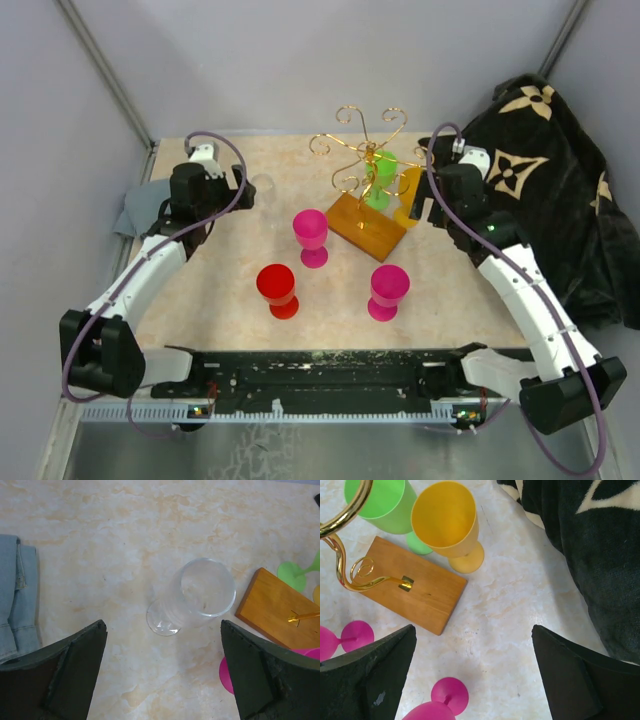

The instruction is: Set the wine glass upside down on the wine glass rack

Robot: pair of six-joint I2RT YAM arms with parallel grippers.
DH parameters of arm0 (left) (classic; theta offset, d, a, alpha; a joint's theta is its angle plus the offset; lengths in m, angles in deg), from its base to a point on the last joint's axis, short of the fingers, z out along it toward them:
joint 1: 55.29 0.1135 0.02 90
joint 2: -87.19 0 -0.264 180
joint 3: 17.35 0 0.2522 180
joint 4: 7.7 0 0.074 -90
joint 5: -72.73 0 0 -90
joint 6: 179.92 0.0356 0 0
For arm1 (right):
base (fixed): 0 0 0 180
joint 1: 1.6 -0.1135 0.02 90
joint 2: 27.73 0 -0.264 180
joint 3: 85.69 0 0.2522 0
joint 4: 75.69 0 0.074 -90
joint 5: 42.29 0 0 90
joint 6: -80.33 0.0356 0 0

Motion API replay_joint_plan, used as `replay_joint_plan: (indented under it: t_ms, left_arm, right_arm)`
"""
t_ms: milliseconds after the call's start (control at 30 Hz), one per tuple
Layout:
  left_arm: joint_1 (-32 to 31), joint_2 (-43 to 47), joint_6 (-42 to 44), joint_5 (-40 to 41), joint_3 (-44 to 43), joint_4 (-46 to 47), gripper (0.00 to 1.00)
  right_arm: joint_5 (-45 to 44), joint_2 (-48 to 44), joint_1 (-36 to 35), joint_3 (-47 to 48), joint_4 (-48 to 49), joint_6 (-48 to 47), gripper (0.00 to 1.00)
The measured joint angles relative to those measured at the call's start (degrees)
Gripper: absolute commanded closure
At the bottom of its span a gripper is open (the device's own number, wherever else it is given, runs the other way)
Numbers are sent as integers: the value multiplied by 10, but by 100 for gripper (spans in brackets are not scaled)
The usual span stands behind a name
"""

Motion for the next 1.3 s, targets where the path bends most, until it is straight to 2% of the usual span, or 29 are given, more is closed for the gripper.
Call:
replay_joint_plan:
  t_ms: [433, 733, 867, 1033, 1167, 1300]
  left_arm:
    - [0, -12, -3, 31, 0, 3, 0]
    - [1, -25, -16, 19, -9, -1, 0]
    - [2, -26, -19, 9, -11, -1, 3]
    - [2, -26, -26, 9, -18, -8, 3]
    - [2, -26, -30, 8, -22, -10, 2]
    - [2, -25, -33, 5, -26, -18, 0]
  right_arm:
    - [24, -33, 0, -6, 8, -4, 2]
    - [13, -36, 1, -9, 7, -3, 5]
    - [17, -32, 38, -9, 3, -1, 7]
    - [28, -3, 106, -9, 5, 3, 10]
    - [45, 46, 111, -8, 10, 3, 16]
    - [69, 94, 115, -7, 26, 13, 18]
